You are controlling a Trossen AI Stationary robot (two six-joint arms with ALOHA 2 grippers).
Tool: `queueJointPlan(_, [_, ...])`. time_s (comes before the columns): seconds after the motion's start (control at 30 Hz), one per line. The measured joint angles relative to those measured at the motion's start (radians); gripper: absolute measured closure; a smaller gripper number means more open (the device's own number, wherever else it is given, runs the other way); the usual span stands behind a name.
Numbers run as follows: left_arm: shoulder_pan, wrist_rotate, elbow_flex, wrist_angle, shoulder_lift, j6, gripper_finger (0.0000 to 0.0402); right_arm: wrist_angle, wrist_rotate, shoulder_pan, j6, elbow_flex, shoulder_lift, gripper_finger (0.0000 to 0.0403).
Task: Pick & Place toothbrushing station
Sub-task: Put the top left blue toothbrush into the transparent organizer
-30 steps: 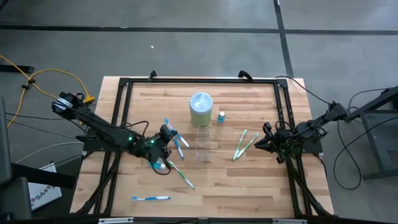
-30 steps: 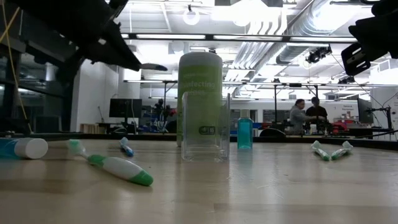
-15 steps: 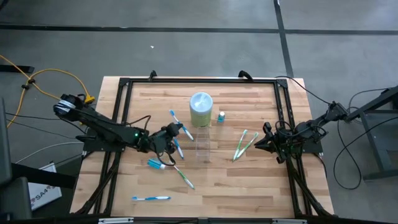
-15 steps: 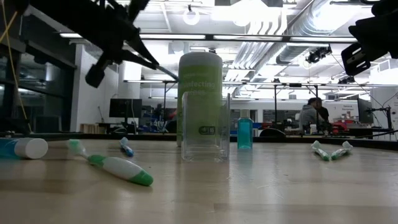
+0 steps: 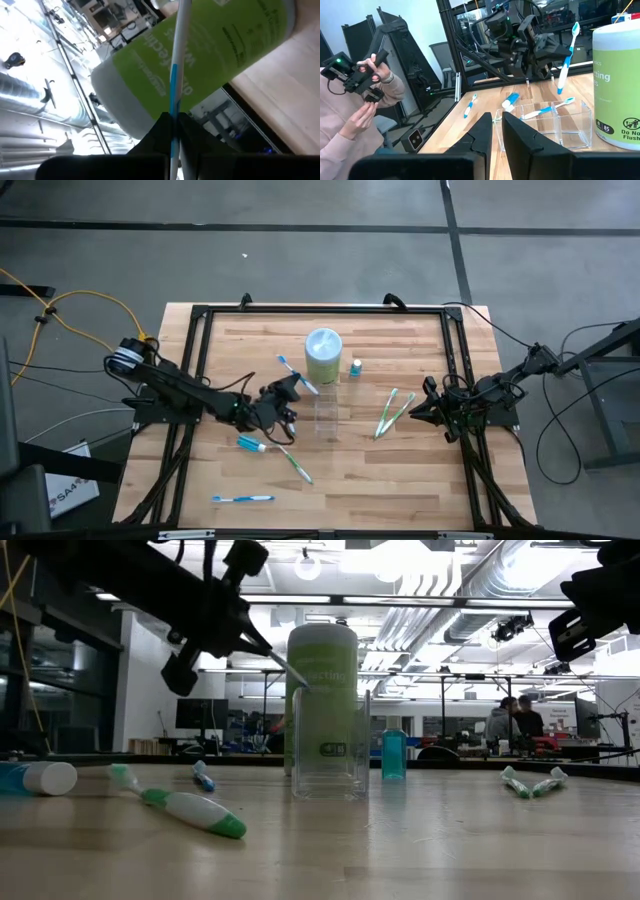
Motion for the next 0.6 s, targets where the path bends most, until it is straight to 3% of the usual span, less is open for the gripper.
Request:
queueJointPlan(0.37, [-0.009,-0.028,0.089,-0.046,0.032,0.04,0.0399,0.0,0.0,0.0,0.0,0.0,0.0,0.0366])
queueJointPlan(0.6, [-0.009,-0.021,0.132,-0.198,0.032,-0.02,0.0399,0.0,0.0,0.0,0.0,0.0,0.0,0.0366])
